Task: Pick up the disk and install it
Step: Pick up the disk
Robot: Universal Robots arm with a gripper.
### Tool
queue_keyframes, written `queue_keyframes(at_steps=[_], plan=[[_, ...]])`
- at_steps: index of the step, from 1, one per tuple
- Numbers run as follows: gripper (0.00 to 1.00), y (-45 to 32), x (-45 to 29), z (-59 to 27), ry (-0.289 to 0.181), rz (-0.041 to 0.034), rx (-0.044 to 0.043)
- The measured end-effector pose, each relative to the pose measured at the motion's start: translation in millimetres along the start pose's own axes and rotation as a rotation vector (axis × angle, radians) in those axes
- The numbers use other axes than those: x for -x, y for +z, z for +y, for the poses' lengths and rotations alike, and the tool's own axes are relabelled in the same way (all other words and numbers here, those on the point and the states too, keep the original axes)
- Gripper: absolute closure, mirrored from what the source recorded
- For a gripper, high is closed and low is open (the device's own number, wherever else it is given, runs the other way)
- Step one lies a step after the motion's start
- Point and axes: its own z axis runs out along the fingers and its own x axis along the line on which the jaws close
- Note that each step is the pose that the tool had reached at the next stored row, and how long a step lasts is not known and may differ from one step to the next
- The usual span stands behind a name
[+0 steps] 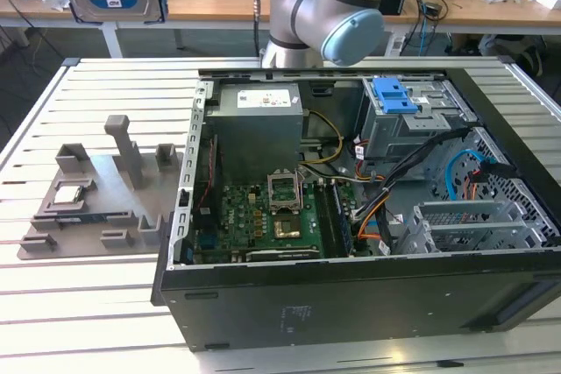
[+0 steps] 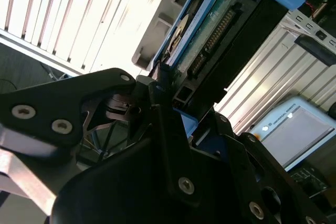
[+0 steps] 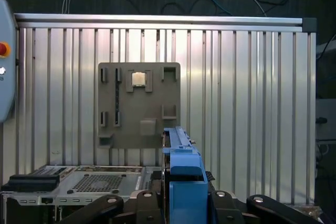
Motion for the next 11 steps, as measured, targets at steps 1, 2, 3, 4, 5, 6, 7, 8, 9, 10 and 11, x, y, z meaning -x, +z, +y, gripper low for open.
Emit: queue_keyframes(at_steps=[1,2,3,4,5,6,7,8,9,10,11], plan=[[0.64,-0.1,0.0,-3.0,0.0,0.0,0.0001],[0.64,-0.1,0.0,-4.9,0.0,0.0,0.0001],[0.64,-0.2,0.0,-6.8,0.0,0.0001,0.0002],[0.64,-0.2,-0.1,-9.8,0.0,0.0,0.0002],[0.64,-0.3,-0.1,-13.8,0.0,0.0001,0.0001],[0.64,-0.4,-0.1,-16.7,0.0,0.0,0.0001],[0.64,-0.4,-0.2,-18.5,0.0,0.0,0.0001],[0.64,-0.4,-0.2,-20.3,0.0,0.0,0.0],[0.64,-0.5,-0.2,-23.2,0.0,0.0,0.0001],[0.64,-0.5,-0.2,-25.6,0.0,0.0,0.0001],[0.64,-0.5,-0.2,-27.4,0.0,0.0,0.0]])
